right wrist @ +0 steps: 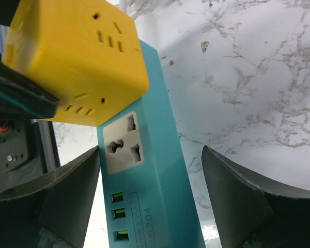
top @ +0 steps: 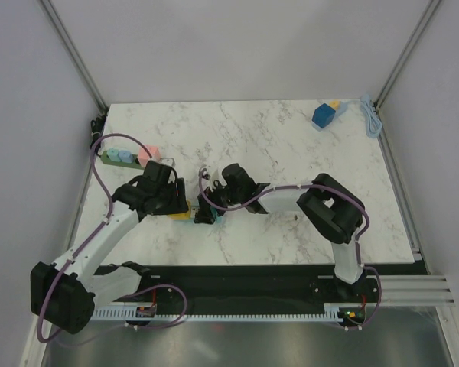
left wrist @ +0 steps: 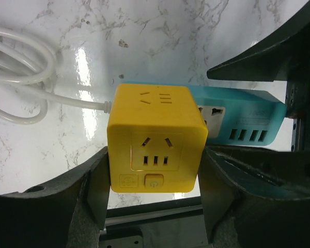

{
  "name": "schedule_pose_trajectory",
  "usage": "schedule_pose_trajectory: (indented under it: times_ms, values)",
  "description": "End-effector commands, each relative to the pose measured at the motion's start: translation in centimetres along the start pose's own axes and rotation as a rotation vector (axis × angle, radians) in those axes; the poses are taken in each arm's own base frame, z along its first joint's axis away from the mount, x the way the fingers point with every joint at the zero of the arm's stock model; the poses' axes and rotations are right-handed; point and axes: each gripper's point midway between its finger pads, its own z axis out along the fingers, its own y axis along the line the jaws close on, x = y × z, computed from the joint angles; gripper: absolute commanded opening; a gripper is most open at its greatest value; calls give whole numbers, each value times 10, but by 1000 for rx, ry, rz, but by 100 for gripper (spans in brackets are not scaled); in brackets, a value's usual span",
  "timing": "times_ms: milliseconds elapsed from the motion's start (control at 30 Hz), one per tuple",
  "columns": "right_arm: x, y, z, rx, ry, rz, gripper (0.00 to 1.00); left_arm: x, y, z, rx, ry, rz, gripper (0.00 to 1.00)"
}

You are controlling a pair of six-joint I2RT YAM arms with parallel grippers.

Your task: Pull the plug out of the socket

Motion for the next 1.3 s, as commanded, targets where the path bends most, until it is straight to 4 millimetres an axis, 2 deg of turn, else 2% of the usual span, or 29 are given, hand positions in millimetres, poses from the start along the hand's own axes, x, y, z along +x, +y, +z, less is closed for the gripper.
schedule_pose_trajectory:
  times_ms: [0,233,400,500,567,600,633,700,733,833,933,967,1000,1067,1133,1167,1267]
  values:
    - [-13,11,2,-104,-26,69,85,-10,-15,-11,83,-59,-12,2]
    - [-12,17,6,-223,-31,171,79,-5,-20,-14,122,-49,-12,2]
    - [-10,14,7,-216,-18,186,79,-4,-20,-12,119,-39,-9,2]
    - [-8,3,3,-131,-7,156,82,0,-21,-7,117,-6,-6,2]
    - [-16,-11,-4,-32,-32,97,83,4,-20,-1,104,23,-9,2]
    - [-13,-16,-8,16,-21,84,89,5,-19,1,97,34,-15,2]
    - [-24,-17,-16,48,-46,12,93,7,-17,3,85,45,-19,2]
    - [-24,-30,-27,170,-58,-56,96,11,-16,8,74,76,-24,2]
    - [-31,-27,-30,168,-75,-65,97,12,-16,10,70,83,-26,2]
    - [-30,-19,-33,160,-88,-128,98,15,-16,14,66,105,-29,2]
    - [-17,-10,-23,170,-42,-233,97,14,-15,16,57,105,-27,2]
    - [-12,-1,-16,157,-30,-249,95,13,-14,16,54,104,-25,2]
    - [-10,1,-13,146,-23,-297,88,13,-14,16,52,103,-20,2]
    - [-1,5,-7,132,-17,-310,83,14,-12,17,42,106,-16,2]
    - [-2,7,-5,136,-46,-360,83,13,-12,17,39,108,-14,2]
    - [5,5,-7,142,-35,-372,85,12,-13,17,41,107,-12,2]
    - [10,4,-6,146,-24,-412,87,12,-13,18,39,111,-9,2]
